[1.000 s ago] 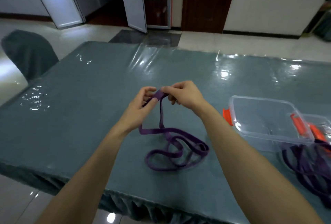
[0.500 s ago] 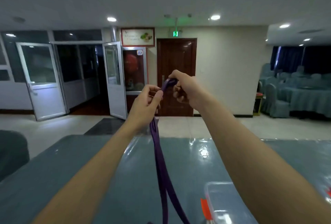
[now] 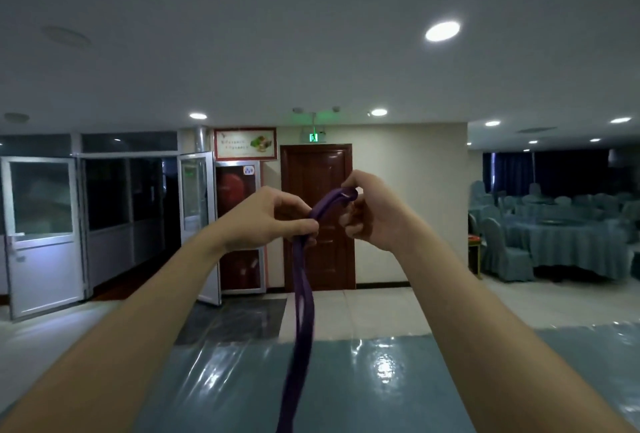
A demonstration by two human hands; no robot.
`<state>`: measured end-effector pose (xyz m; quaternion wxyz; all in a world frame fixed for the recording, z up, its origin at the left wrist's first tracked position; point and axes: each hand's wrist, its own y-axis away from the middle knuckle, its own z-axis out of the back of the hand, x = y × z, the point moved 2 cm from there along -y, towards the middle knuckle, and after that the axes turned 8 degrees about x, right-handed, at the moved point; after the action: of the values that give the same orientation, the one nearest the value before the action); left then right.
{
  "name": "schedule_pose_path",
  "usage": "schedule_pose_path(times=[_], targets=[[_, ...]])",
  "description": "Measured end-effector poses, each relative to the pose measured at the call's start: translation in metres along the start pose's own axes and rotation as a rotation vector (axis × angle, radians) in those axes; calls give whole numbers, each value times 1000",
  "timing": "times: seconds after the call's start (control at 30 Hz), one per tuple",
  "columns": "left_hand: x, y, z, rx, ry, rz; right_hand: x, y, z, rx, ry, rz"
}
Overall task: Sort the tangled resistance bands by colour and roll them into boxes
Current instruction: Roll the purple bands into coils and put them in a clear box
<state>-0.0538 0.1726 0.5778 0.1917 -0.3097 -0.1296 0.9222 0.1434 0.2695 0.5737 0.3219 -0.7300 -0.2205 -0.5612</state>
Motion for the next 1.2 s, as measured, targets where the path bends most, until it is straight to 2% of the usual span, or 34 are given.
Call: schedule_pose_path(times=[0.13, 0.33, 0.43, 0.5, 0.6, 0.67, 0.73, 0.8, 0.9, 0.97, 1.07, 1.1, 1.2], targets=[[10, 7, -22, 5, 221, -31, -37, 27, 21, 51, -136, -44], [43, 2, -117, 258, 148, 27, -102, 76, 54, -63, -203, -97], [53, 13, -164, 137, 292, 36, -154, 110, 81, -105, -257, -142], [56, 18, -200, 122, 337, 47, -192, 135, 98, -120, -267, -202], [56, 20, -255, 274, 78, 32, -237, 168, 131, -186, -286, -319], [53, 20, -284, 350, -76, 37, -254, 189, 159, -213, -134, -412], [47, 15, -308, 450, -197, 70, -261, 203, 182, -170, -33, -474], [38, 8, -328, 545, -322, 97, -264, 213, 200, -94, -68, -505], [22, -5, -348, 532, -362, 97, -259, 225, 224, -35, -118, -482], [14, -12, -357, 488, -293, 100, -255, 235, 246, -70, 86, -470], [1, -19, -377, 500, -298, 118, -248, 250, 277, -99, 758, -427], [-3, -20, -385, 516, -317, 127, -248, 254, 283, -78, 868, -384], [-9, -21, -404, 552, -342, 173, -249, 262, 280, 60, 882, -285]])
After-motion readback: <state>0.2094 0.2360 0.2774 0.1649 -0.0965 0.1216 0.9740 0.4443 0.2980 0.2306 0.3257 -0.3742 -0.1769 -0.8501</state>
